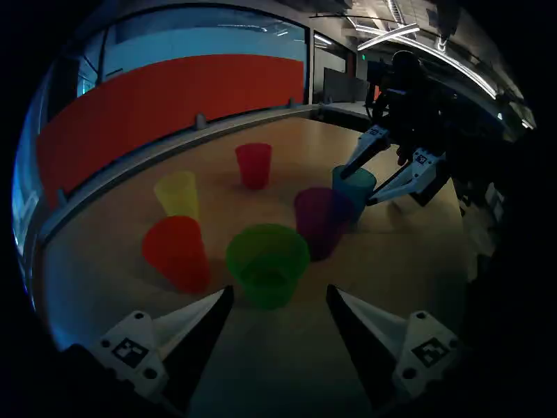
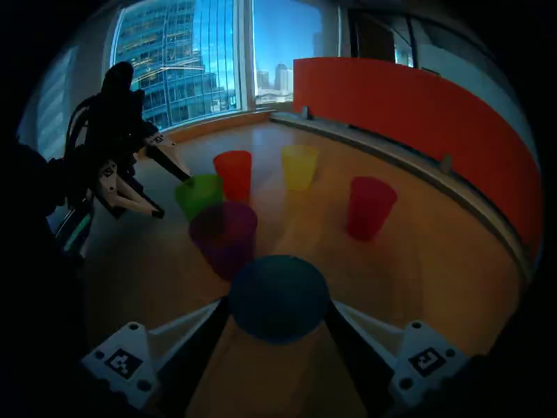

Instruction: Pour water

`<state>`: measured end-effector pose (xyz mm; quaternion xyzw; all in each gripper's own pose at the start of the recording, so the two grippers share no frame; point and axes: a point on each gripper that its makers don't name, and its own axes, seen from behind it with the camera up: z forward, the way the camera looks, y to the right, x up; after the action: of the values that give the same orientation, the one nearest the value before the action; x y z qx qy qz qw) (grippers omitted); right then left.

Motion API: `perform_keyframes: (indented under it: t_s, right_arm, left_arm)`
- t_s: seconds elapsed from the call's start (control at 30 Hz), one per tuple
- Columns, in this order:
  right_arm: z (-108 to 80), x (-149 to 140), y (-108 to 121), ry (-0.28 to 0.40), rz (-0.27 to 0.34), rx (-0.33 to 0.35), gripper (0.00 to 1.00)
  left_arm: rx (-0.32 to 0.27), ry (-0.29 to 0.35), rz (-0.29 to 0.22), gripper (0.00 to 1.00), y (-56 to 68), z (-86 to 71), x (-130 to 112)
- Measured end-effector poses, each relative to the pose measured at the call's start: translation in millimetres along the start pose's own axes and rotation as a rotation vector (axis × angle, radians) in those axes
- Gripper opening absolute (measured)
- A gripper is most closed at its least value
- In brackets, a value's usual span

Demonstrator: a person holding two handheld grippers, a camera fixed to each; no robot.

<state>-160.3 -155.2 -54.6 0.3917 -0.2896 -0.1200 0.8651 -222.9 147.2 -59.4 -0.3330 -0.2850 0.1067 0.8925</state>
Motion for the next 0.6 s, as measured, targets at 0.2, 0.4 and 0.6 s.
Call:
perform_keyframes:
  t_s: [0.2, 0.4, 0.6]
  right_arm:
    - [-14.0, -4.3, 0.0, 0.013, 0.014, -0.025, 1.0]
    - [-32.1, -12.6, 1.1, 0.031, 0.029, -0.061, 1.0]
    - [-44.8, -6.6, 3.9, 0.078, 0.051, -0.101, 1.0]
  left_arm:
    - [0.031, 0.017, -0.013, 0.99, -4.3, -12.0, 0.6]
    - [0.072, 0.037, -0.03, 0.99, -10.7, -26.9, 0.3]
    - [0.121, 0.072, -0.042, 0.98, -20.0, -37.8, 5.5]
